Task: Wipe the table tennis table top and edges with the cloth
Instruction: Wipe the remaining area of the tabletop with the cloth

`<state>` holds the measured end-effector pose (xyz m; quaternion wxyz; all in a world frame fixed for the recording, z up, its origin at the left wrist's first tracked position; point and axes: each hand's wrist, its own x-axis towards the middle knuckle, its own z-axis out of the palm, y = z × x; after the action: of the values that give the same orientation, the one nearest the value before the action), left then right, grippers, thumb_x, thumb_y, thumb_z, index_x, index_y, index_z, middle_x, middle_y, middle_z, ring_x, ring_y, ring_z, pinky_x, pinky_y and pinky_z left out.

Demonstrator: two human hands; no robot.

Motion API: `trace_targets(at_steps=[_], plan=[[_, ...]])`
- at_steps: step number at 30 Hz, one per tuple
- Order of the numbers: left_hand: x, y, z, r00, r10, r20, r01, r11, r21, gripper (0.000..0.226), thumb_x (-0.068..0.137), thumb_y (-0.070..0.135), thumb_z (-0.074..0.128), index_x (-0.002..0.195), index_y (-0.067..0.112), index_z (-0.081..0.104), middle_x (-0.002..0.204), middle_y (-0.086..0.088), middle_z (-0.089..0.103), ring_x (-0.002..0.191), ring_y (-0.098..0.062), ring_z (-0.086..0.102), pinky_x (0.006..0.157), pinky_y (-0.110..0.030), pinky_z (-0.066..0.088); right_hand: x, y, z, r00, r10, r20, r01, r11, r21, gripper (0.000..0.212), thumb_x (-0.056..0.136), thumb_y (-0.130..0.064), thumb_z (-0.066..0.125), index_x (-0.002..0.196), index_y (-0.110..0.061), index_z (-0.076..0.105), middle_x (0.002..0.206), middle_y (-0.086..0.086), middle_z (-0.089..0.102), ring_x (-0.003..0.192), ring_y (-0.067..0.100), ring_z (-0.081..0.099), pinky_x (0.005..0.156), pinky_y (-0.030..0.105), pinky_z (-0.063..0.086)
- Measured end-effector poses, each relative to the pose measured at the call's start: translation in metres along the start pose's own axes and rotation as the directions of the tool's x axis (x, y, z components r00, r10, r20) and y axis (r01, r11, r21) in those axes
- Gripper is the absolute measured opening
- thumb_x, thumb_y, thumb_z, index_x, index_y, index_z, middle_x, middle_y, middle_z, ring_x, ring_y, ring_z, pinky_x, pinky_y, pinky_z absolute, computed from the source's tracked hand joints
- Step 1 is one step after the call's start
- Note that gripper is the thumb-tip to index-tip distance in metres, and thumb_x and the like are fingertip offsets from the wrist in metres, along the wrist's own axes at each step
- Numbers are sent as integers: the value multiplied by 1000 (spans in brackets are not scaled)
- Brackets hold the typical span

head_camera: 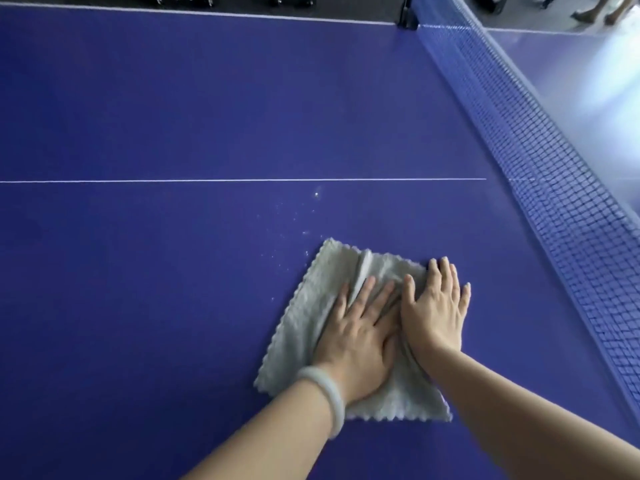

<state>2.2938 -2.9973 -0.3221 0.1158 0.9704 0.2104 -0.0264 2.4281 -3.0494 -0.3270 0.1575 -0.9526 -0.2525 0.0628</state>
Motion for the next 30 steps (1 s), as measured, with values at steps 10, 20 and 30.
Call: trace_targets(at_steps=[10,20,30], plan=[[52,-103,-23,900,-422,-112,421,906,-31,58,101,46,18,158,35,6,166,10,-2,153,-20,-4,121,-56,4,-2,-1,4,1000,11,4,-11,997,-75,69,102,-50,27,159,-14,13,168,-3,4,154,9,-8,123,35,-15],[-7,3,12,985,-113,-128,103,991,-81,66,98,45,33,159,26,14,166,4,9,153,-22,4,116,-56,18,-1,-2,3,1000,14,28,-12,997,-74,74,99,-55,21,160,-14,10,168,-2,3,153,9,-11,122,36,-17],[125,-107,-28,972,-227,-56,228,973,24,60,99,49,20,157,39,6,166,10,-2,153,-23,-5,117,-64,0,-2,-1,5,1000,12,-5,-13,991,-132,74,98,-54,24,159,-15,11,168,-3,3,153,9,-11,121,34,-19]])
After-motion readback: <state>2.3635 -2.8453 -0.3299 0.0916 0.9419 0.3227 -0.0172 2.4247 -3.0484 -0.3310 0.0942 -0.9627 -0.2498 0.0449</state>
